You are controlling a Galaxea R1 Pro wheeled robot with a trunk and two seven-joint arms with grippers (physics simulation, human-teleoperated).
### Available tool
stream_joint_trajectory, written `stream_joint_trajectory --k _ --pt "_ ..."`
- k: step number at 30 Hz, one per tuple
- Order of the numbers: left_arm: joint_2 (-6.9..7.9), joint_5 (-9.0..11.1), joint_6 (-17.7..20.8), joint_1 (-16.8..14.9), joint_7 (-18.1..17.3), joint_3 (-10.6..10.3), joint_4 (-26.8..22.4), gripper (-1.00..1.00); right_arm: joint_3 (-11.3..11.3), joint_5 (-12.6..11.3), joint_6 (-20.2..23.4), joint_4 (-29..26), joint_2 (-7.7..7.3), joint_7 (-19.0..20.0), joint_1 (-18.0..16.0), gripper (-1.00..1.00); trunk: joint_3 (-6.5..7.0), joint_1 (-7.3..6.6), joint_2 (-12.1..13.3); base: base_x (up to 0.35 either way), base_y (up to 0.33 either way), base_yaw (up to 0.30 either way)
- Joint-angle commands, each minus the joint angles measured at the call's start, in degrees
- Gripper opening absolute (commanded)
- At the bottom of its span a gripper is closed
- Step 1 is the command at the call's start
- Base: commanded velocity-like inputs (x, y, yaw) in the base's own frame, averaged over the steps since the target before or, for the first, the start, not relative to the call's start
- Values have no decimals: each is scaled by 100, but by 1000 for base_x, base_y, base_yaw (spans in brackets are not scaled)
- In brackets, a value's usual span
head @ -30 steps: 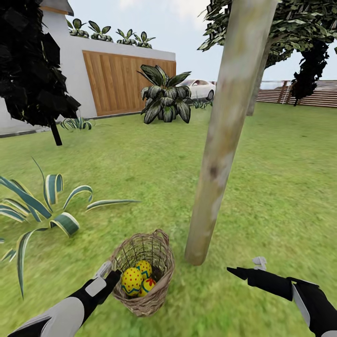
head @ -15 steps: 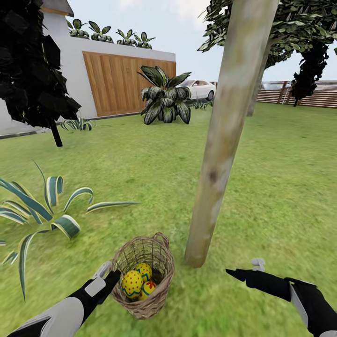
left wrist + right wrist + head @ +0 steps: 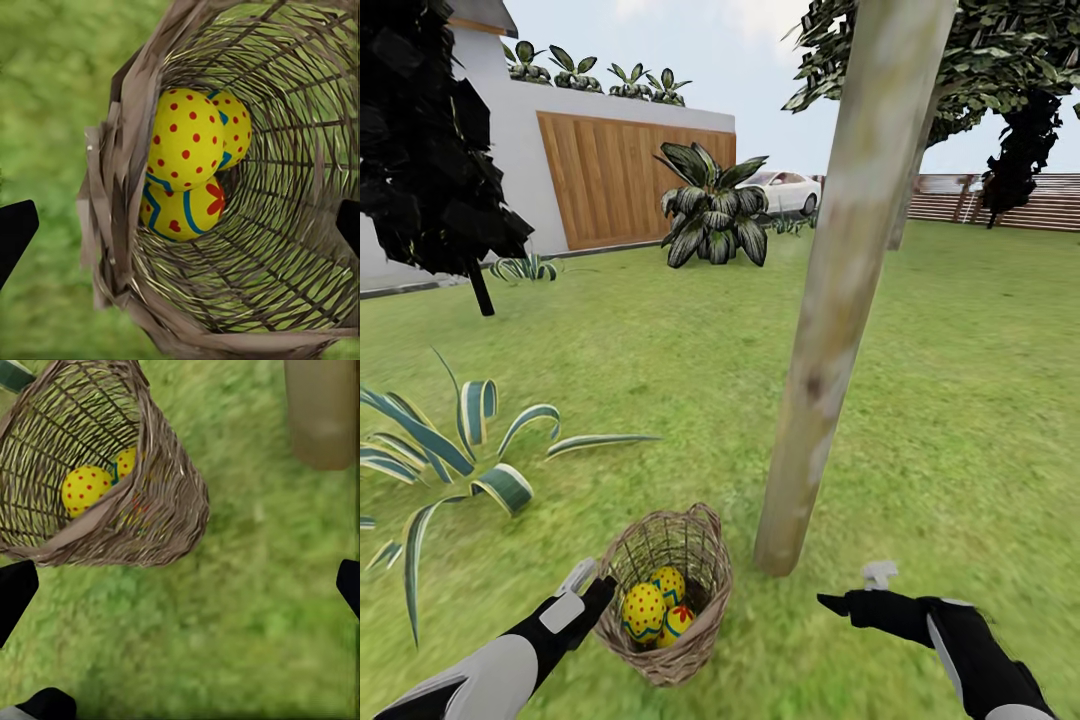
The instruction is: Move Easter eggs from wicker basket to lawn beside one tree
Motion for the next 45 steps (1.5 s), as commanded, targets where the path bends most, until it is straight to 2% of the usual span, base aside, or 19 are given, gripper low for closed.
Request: stream_joint_trajectory --k 1,2,5,8,27,32,45 --pt "0 11 33 0 26 14 -14 100 -2 60 29 -5 36 -66 -4 100 13 -23 39 0 0 0" --pt "0 10 33 0 26 14 -14 100 124 76 22 -2 90 -311 -5 100 31 -45 79 0 0 0" --pt "0 8 33 0 26 13 -14 100 513 78 17 0 131 -656 -3 100 85 -111 199 0 0 0" --pt "-5 10 31 0 26 7 -14 100 750 77 16 2 141 -771 -6 100 139 -177 320 0 0 0" --pt "-8 15 24 0 26 5 -6 100 819 77 21 13 142 -789 0 100 480 -594 1082 0 0 0" --pt "-8 10 24 0 26 5 -10 100 1077 61 20 11 140 -755 -2 100 480 -594 1082 0 0 0" --pt "-7 7 24 0 19 5 -7 100 1128 74 16 3 141 -757 2 100 470 -594 1082 0 0 34"
